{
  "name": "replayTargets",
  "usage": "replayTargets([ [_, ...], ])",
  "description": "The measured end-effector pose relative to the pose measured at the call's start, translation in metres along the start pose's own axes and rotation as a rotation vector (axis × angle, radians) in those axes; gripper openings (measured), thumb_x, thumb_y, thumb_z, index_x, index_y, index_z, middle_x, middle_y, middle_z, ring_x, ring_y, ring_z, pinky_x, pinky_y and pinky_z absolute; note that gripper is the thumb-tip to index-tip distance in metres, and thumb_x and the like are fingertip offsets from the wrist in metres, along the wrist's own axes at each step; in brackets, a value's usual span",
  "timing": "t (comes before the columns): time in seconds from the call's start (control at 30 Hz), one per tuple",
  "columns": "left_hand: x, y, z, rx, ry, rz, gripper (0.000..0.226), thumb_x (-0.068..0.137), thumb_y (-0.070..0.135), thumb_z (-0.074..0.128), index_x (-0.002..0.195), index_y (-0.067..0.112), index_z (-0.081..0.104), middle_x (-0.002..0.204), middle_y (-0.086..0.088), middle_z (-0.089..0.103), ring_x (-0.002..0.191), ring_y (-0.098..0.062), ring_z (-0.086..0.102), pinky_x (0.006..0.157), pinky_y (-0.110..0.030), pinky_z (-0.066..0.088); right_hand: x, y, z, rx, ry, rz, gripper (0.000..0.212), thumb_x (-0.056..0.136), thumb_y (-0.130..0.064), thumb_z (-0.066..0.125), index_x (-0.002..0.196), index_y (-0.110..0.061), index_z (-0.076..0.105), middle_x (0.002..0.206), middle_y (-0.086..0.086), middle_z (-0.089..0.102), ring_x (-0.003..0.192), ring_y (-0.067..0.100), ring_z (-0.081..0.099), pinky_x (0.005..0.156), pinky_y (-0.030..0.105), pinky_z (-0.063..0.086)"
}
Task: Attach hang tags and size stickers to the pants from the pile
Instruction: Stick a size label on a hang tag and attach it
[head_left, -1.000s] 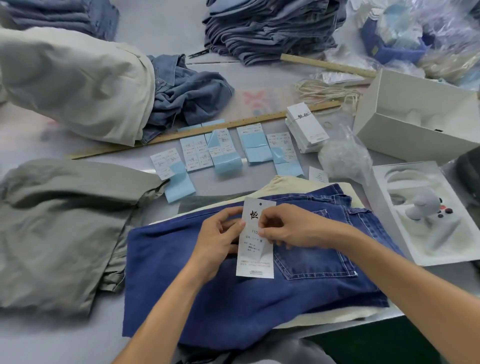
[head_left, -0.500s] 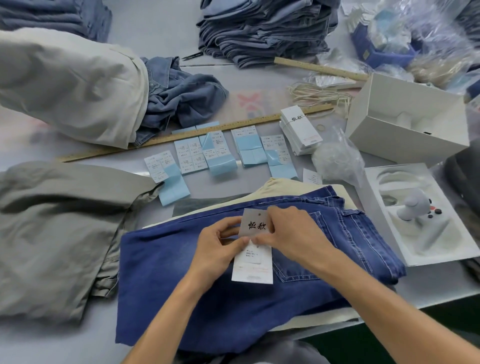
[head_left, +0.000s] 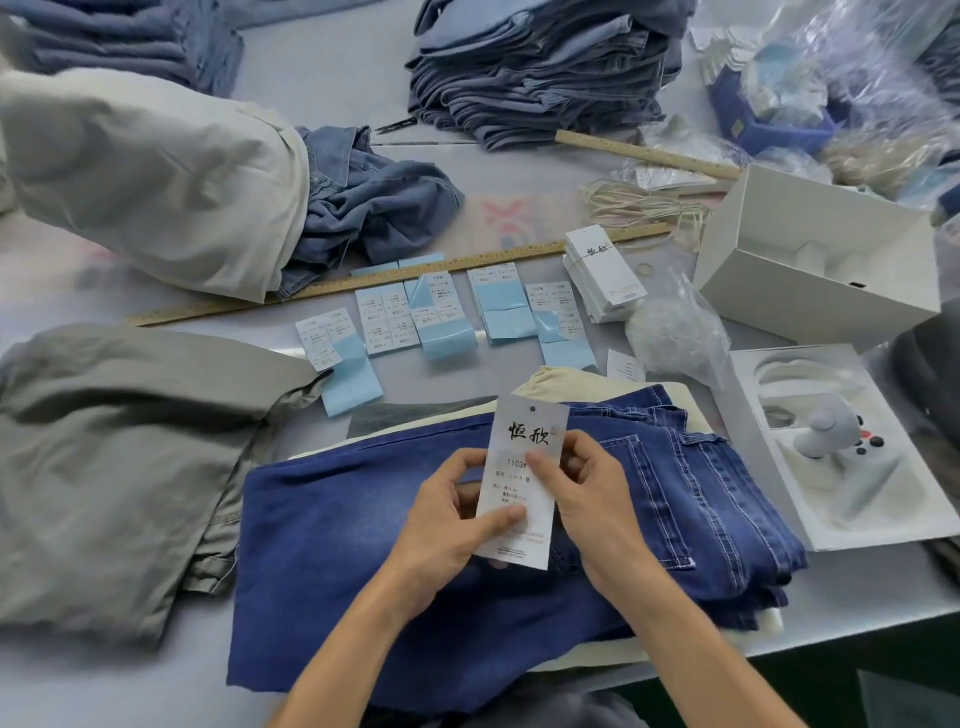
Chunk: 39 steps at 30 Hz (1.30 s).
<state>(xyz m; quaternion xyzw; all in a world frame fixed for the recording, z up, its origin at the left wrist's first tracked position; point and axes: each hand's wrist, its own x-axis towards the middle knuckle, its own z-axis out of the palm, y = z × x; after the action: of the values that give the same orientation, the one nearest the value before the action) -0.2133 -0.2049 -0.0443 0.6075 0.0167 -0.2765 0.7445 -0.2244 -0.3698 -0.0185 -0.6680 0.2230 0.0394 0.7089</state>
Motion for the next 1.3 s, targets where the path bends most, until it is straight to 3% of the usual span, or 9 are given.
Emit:
replayTargets([
  [0.23, -0.004, -0.004, -0.002, 0.048, -0.007, 0.025, 0.052, 0.084, 0.024, 0.08, 0.127, 0.025, 0.05, 0.11, -0.007, 0.078, 0.098, -0.029, 0.075, 0.079, -0.036, 0.062, -0.004, 0.001, -0.007, -0.162, -0.274, 0.099, 0.033, 0.088, -0.012, 0.078, 0.118, -0.021, 0.07, 0.109, -0.003, 0.078, 0.101, 0.017, 0.074, 0.085, 0.036, 0.062],
  [0.43, 0.001, -0.004, -0.005, -0.022, 0.05, 0.015, 0.02, 0.094, 0.022, 0.07, 0.112, 0.017, 0.065, 0.108, -0.014, 0.077, 0.094, -0.035, 0.075, 0.073, -0.035, 0.062, -0.009, -0.007, -0.01, -0.311, -0.351, 0.104, 0.022, 0.093, -0.026, 0.074, 0.115, -0.027, 0.073, 0.105, -0.008, 0.078, 0.096, 0.012, 0.075, 0.082, 0.038, 0.063],
  [0.53, 0.003, -0.009, -0.003, 0.041, 0.083, 0.035, 0.013, 0.097, 0.015, 0.068, 0.109, 0.013, 0.065, 0.104, -0.011, 0.078, 0.091, -0.031, 0.076, 0.07, -0.031, 0.061, -0.001, -0.02, -0.022, -0.434, -0.181, 0.058, 0.014, 0.097, -0.025, 0.067, 0.109, -0.024, 0.074, 0.083, -0.008, 0.077, 0.066, 0.012, 0.073, 0.06, 0.03, 0.061],
  [0.6, 0.003, -0.011, -0.002, 0.064, 0.105, 0.036, 0.012, 0.097, 0.012, 0.066, 0.108, 0.01, 0.063, 0.104, -0.009, 0.078, 0.091, -0.03, 0.076, 0.07, -0.031, 0.061, 0.008, -0.028, -0.038, -0.592, 0.077, -0.199, 0.008, 0.097, -0.02, 0.066, 0.099, -0.023, 0.073, 0.072, -0.009, 0.07, 0.058, 0.007, 0.066, 0.058, 0.017, 0.054],
  [0.67, 0.002, -0.012, -0.003, 0.054, 0.115, 0.03, 0.012, 0.097, 0.01, 0.066, 0.109, 0.009, 0.063, 0.106, -0.008, 0.078, 0.094, -0.029, 0.076, 0.072, -0.033, 0.062, 0.017, -0.035, -0.049, -0.83, 0.195, -0.408, 0.006, 0.094, -0.022, 0.069, 0.097, -0.026, 0.072, 0.079, -0.015, 0.064, 0.07, 0.003, 0.061, 0.065, 0.012, 0.045],
  [0.83, 0.007, -0.001, 0.001, 0.014, 0.117, -0.036, 0.029, 0.088, 0.021, 0.075, 0.109, 0.007, 0.063, 0.108, -0.005, 0.077, 0.097, -0.026, 0.075, 0.077, -0.046, 0.063, 0.04, -0.024, -0.038, -1.181, -0.039, -0.412, 0.018, 0.093, -0.031, 0.071, 0.107, -0.019, 0.067, 0.104, -0.006, 0.06, 0.1, 0.015, 0.051, 0.086, 0.031, 0.046],
  [1.0, 0.029, 0.014, 0.005, 0.144, 0.206, -0.016, 0.014, 0.092, 0.023, 0.076, 0.098, 0.012, 0.069, 0.096, -0.001, 0.078, 0.089, -0.021, 0.075, 0.067, -0.028, 0.06, 0.04, -0.017, -0.032, -1.25, -0.03, -0.553, 0.003, 0.096, -0.01, 0.064, 0.094, -0.01, 0.067, 0.097, 0.003, 0.064, 0.09, 0.025, 0.055, 0.081, 0.042, 0.048],
  [1.17, 0.037, 0.017, 0.001, 0.23, 0.228, 0.06, 0.034, 0.089, 0.012, 0.078, 0.105, 0.035, 0.058, 0.092, 0.003, 0.079, 0.084, -0.02, 0.075, 0.063, -0.028, 0.059, 0.03, -0.022, -0.031, -0.769, 0.019, -0.386, 0.008, 0.095, -0.018, 0.069, 0.09, -0.025, 0.068, 0.082, -0.017, 0.069, 0.082, 0.006, 0.064, 0.074, 0.021, 0.051],
  [1.3, 0.035, 0.019, 0.005, 0.316, 0.251, 0.169, 0.014, 0.09, 0.039, 0.072, 0.099, 0.045, 0.063, 0.082, 0.005, 0.079, 0.072, -0.015, 0.075, 0.06, -0.035, 0.059, 0.021, -0.029, -0.017, -0.631, 0.059, -0.408, 0.007, 0.09, -0.015, 0.075, 0.087, -0.021, 0.072, 0.081, -0.013, 0.07, 0.078, 0.006, 0.066, 0.07, 0.019, 0.053],
])
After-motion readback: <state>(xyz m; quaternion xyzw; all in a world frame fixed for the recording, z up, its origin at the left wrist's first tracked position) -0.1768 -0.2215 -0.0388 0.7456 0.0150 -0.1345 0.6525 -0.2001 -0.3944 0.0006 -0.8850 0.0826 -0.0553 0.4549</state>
